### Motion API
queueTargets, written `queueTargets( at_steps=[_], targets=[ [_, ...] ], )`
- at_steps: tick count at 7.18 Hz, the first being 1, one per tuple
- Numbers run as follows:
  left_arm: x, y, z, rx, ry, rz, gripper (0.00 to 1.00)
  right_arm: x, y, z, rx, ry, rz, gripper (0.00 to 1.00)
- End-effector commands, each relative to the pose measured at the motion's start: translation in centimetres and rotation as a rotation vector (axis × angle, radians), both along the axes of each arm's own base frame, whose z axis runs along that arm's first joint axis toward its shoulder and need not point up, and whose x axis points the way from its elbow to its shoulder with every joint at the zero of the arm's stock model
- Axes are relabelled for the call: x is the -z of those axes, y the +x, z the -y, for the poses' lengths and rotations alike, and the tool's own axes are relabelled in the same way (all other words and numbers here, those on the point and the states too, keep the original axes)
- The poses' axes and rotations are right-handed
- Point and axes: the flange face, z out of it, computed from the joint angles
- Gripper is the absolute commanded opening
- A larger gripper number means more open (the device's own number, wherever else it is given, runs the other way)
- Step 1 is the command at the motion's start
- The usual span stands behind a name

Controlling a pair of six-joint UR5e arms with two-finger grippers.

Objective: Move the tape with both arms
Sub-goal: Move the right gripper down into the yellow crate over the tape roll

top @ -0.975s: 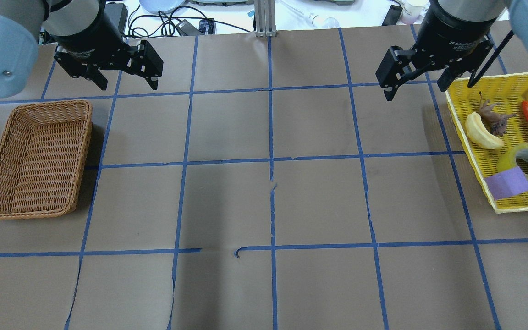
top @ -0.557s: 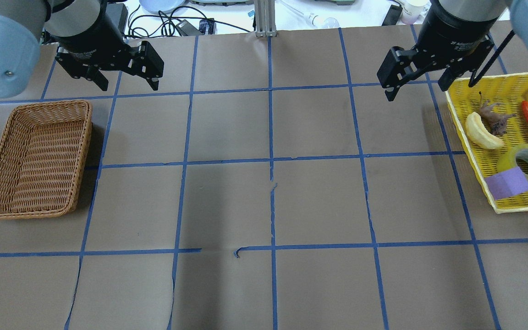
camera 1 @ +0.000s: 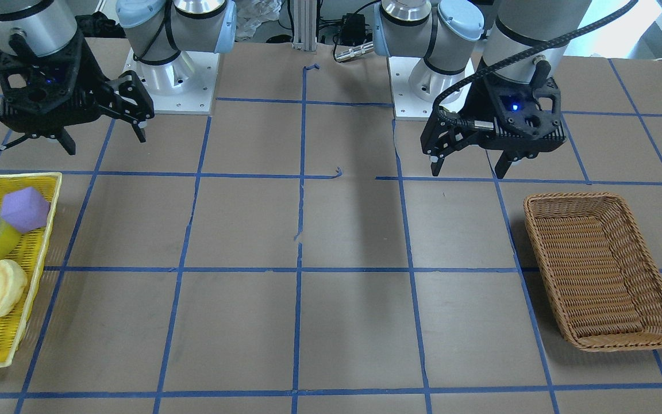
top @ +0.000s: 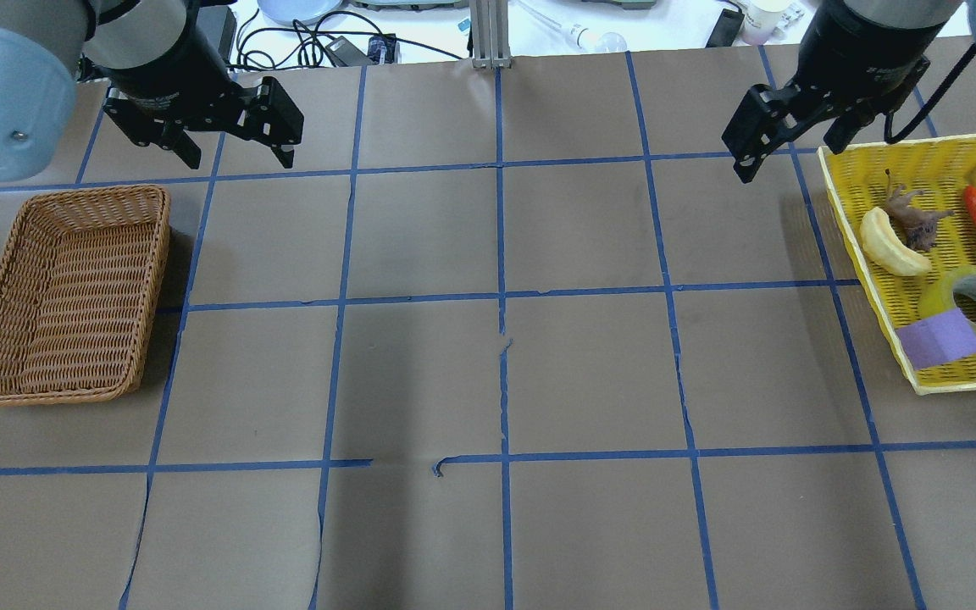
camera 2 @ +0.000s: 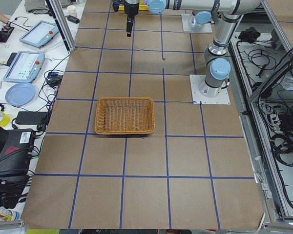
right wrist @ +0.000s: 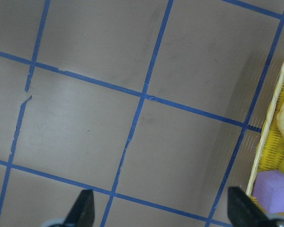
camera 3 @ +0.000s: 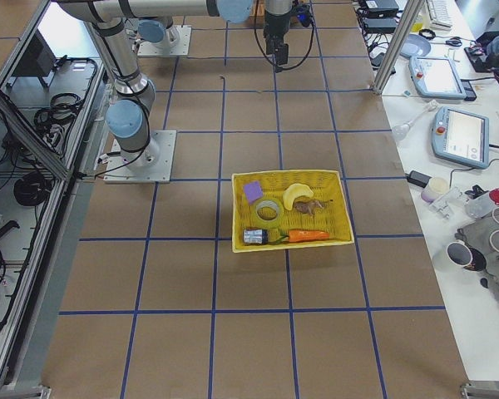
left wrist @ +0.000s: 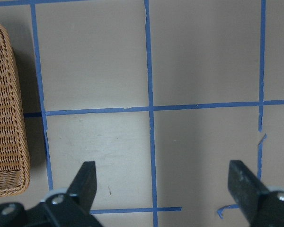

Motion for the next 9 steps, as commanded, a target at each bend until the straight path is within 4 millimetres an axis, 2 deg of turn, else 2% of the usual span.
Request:
queueTargets(
  at_steps=[1, 2, 3, 4, 5, 6, 7, 8, 9],
  targets=[
    [-0.1, 0.1, 0.0, -0.002, -0.002, 0.0, 1.0, 0.7, -8.2, 2.0, -0.193, 0.01, -0.002, 1.0],
    [0.0, 0.1, 0.0, -0.002, 0.0, 0.0, 1.0, 3.4, -13.8, 3.5, -0.279, 0.053, 0.015, 1.0],
    [-0.1, 0.1, 0.0, -0.002, -0.002, 0.0, 1.0, 7.4, -20.4, 4.9, -0.389, 0.094, 0.049, 1.0],
    [0.0, 0.1, 0.0, -0.002, 0.0, 0.0, 1.0, 11.5, -27.0, 7.0, -0.43, 0.049, 0.01, 1.0],
    [0.0, 0.1, 0.0, 0.0, 0.0, 0.0, 1.0, 16.2, -32.7, 8.3, -0.476, 0.035, -0.006, 1.0],
    [-0.1, 0.0, 0.0, 0.0, -0.002, 0.0, 1.0, 20.3, -36.6, 9.4, -0.644, 0.015, -0.04, 1.0],
    [0.1, 0.1, 0.1, -0.002, 0.002, 0.0, 1.0, 23.1, -38.5, 9.1, -0.719, 0.034, -0.013, 1.0],
    [0.1, 0.0, 0.1, 0.0, 0.002, -0.002, 1.0, 25.7, -38.4, 8.5, -0.762, 0.073, 0.019, 1.0],
    [0.1, 0.0, 0.0, 0.0, 0.002, 0.0, 1.0, 26.7, -39.1, 7.6, -0.763, 0.09, 0.015, 1.0]
  ],
)
